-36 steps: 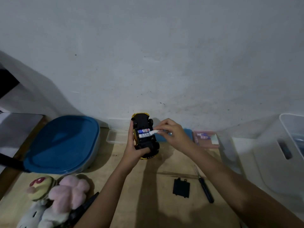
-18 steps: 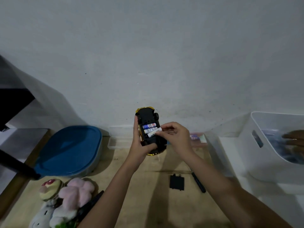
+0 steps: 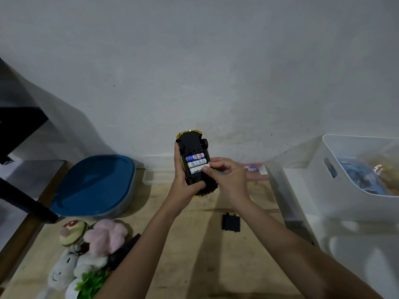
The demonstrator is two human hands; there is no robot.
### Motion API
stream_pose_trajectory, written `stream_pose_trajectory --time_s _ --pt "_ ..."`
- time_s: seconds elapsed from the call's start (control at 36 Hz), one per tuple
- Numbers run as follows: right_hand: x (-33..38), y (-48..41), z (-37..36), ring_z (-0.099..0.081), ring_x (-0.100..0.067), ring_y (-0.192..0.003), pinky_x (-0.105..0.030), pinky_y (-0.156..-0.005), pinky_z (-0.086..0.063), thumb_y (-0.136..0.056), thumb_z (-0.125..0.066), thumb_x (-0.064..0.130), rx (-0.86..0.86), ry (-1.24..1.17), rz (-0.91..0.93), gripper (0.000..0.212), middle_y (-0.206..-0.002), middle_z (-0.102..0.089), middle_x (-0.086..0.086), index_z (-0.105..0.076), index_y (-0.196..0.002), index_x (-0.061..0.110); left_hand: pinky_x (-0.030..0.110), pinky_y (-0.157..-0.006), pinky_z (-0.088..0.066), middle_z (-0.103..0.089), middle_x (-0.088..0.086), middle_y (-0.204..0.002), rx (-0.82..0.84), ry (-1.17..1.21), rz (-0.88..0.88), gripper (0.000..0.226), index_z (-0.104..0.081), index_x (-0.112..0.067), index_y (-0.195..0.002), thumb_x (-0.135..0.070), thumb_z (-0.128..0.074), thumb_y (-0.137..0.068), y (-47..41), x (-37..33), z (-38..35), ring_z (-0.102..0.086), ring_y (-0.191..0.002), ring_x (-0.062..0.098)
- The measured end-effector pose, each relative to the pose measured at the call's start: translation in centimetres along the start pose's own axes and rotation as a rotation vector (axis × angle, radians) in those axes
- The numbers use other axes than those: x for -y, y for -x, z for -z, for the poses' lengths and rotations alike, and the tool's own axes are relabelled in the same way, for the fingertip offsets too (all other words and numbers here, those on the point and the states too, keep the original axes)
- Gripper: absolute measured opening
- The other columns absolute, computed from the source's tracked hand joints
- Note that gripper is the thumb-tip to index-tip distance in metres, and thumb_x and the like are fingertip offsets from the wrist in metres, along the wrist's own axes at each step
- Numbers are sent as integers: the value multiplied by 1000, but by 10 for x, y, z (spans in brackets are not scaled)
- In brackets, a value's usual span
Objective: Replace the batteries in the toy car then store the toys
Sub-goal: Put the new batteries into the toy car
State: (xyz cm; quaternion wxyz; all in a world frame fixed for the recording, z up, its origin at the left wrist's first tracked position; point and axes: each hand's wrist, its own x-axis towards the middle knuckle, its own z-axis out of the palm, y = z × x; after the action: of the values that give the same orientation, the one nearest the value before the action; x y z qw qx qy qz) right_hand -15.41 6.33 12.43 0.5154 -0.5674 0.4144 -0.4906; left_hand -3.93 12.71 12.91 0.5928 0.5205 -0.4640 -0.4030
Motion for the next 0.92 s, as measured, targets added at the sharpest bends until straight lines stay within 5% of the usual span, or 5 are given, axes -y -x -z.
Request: stream_pose_trajectory --time_s 0.08,0.19,0.36,0.72,0.92 --pt "2 3 -2 -67 -17 -89 -30 -82 -55 -71 -77 7 0 -7 -18 10 -93 -68 0 -71 -75 13 20 -76 -52 -39 -8 -140 13 -7 -1 110 8 -41 -144 27 -48 -78 2 -1 3 -60 -108 2" --pt "10 6 -3 -68 -8 -80 -22 -74 -56 -73 -74 0 16 -138 -141 7 -90 -68 1 -69 -75 4 19 -74 -53 -42 -14 -134 71 -3 0 110 11 -39 -145 29 -45 -78 4 -3 6 -61 -105 1" --pt "19 5 -2 -68 -23 -85 -31 -78 -58 -73 -71 -6 74 -354 -381 10 -104 -67 -17 -64 -70 0 23 -79 -53 -41 -14 -134 120 -17 1 112 11 -40 -144 30 -44 -77 3 -8 12 -59 -110 3" --pt "18 -1 -16 -67 -28 -87 -35 -81 -56 -65 -79 -4 38 -139 -392 21 -81 -67 -5 -60 -66 7 26 -79 -53 -38 -10 -140 150 -10 24 114 7 -49 -141 29 -45 -76 2 -5 25 -59 -112 11" --pt "28 -10 -23 -63 -24 -102 -41 -90 -53 -65 -83 13 161 77 -344 57 -103 -65 -5 -54 -114 16 22 -78 -52 -39 -18 -135 150 -11 51 110 7 -48 -140 28 -44 -79 1 -5 36 -59 -110 4"
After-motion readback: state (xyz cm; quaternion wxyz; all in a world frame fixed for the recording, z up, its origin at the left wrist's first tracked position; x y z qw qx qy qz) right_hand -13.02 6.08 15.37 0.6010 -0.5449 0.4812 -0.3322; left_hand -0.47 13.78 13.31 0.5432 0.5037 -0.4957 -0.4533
